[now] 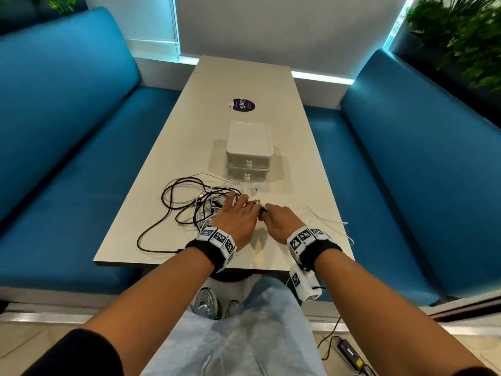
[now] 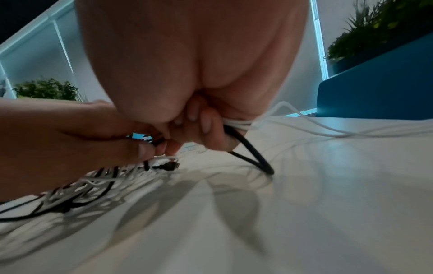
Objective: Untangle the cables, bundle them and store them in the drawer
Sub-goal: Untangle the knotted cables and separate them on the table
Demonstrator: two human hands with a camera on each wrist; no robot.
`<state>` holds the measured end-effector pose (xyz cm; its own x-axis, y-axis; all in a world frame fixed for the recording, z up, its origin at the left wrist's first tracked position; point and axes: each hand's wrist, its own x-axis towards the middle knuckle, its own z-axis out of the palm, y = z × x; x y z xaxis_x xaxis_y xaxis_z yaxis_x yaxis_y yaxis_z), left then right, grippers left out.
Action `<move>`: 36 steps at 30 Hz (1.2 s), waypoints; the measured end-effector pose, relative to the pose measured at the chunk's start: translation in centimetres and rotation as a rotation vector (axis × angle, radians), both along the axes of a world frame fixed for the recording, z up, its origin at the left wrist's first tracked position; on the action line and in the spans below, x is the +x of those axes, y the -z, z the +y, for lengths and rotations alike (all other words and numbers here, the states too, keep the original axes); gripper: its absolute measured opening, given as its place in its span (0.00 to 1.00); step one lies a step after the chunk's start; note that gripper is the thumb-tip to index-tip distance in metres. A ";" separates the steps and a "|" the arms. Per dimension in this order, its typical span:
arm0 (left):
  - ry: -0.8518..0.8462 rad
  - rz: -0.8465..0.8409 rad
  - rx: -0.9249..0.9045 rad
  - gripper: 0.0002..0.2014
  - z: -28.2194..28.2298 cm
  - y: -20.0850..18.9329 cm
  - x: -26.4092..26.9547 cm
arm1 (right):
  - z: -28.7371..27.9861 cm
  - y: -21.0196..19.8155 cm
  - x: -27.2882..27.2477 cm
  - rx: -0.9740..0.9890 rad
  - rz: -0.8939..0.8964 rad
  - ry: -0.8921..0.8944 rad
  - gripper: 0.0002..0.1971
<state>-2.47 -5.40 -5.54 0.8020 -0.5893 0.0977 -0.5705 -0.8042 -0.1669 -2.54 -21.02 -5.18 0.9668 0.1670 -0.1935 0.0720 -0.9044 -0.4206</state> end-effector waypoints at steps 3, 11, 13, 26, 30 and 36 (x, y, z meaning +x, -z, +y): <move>0.014 0.035 0.070 0.22 0.0 0.0 0.2 | -0.7 -0.3 -0.1 -0.049 0.055 0.016 0.13; -0.061 0.087 0.121 0.19 -2.0 -0.9 0.4 | -0.9 -0.7 -0.4 -0.079 0.024 0.070 0.12; -0.092 0.107 0.092 0.19 -2.1 -0.8 0.3 | -1.0 -1.1 -0.5 -0.075 0.025 0.074 0.12; -0.045 0.014 0.120 0.11 -0.3 0.6 0.8 | -3.9 -1.6 -0.6 -0.071 0.066 0.158 0.12; -0.043 0.004 0.090 0.15 1.1 0.9 0.8 | -7.3 -1.7 -0.9 -0.131 0.075 0.279 0.14; 0.078 -0.007 0.038 0.17 -0.2 1.1 0.1 | -8.1 -1.0 -0.9 -0.216 0.044 0.417 0.13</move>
<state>-2.35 -5.58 -6.60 0.7527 -0.6536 0.0794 -0.6303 -0.7501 -0.2001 -3.48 -29.16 -4.15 0.9328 -0.2828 -0.2235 -0.3300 -0.9193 -0.2143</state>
